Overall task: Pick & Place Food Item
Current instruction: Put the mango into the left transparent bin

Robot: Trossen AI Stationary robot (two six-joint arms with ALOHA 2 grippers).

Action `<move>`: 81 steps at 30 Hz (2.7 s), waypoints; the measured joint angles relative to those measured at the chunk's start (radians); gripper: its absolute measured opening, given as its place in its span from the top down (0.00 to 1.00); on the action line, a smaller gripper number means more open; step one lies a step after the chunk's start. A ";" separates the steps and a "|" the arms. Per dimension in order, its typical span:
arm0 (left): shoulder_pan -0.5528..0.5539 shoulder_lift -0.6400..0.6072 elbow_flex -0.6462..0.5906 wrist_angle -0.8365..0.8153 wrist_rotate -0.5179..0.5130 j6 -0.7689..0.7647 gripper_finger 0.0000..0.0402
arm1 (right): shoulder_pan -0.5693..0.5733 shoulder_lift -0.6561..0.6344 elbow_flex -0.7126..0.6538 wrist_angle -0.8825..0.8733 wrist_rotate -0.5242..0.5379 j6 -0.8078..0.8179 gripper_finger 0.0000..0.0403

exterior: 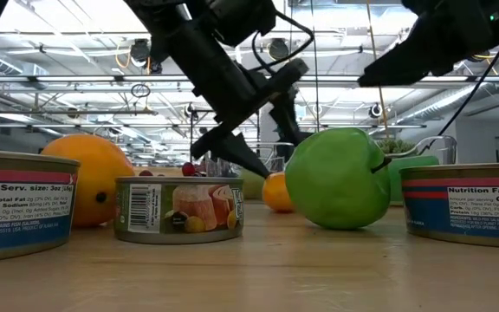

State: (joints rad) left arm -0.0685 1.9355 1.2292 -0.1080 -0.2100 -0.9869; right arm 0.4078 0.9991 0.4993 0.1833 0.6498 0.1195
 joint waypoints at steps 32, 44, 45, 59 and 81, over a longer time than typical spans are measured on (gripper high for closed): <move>-0.012 0.096 -0.002 0.169 -0.159 0.019 0.11 | -0.029 0.015 0.000 0.008 -0.023 -0.012 0.27; -0.005 0.103 -0.003 0.281 -0.123 0.159 0.11 | -0.051 0.015 0.000 -0.062 -0.050 -0.001 0.27; 0.001 0.088 -0.003 0.284 -0.101 0.172 0.11 | -0.056 0.015 0.000 -0.061 -0.049 0.000 0.27; -0.050 -0.343 0.000 0.076 -0.329 0.595 0.11 | -0.310 0.100 0.122 -0.220 -0.482 -0.196 0.27; -0.044 -0.391 -0.001 -0.137 -0.523 0.563 0.11 | -0.414 0.490 0.193 -0.464 -0.546 -0.350 0.36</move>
State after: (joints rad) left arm -0.1120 1.5443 1.2282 -0.2453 -0.7334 -0.4234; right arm -0.0061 1.4893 0.6921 -0.2811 0.1040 -0.2301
